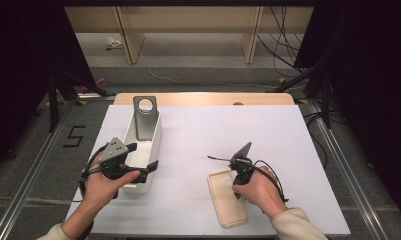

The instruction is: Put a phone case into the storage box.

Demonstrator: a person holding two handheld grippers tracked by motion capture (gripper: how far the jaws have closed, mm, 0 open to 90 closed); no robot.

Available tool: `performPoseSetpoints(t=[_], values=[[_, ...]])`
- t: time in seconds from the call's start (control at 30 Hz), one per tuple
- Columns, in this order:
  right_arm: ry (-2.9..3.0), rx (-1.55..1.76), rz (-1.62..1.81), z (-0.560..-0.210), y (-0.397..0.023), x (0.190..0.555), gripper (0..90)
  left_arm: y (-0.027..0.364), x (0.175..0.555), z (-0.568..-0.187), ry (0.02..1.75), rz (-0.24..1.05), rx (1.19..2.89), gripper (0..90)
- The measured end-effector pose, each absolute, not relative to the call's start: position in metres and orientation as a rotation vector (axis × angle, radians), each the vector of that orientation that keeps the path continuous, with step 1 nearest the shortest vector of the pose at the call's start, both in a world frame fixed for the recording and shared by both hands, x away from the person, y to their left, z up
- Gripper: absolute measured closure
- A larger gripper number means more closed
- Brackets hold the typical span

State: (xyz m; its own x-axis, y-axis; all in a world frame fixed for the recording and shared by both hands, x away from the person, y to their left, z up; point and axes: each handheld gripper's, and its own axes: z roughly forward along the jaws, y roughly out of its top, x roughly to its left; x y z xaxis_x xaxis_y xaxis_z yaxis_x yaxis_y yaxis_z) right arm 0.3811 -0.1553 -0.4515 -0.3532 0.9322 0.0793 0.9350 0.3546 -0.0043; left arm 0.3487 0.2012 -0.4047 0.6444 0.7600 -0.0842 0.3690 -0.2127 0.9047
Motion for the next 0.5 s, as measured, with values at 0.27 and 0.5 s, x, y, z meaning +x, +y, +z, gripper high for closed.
performPoseSetpoints(t=[0.27, 0.5], values=[[-2.509, -1.752, -0.043, -0.4524, -0.1507, 0.3825, 81.5, 0.2015, 0.3481, -0.4039, 0.904, 0.469, 1.816, 3.2], [-2.502, -1.771, -0.031, -0.4522, -0.1498, 0.3831, 85.5, 0.2010, 0.3481, -0.4043, 0.900, 0.471, 1.819, 3.2]])
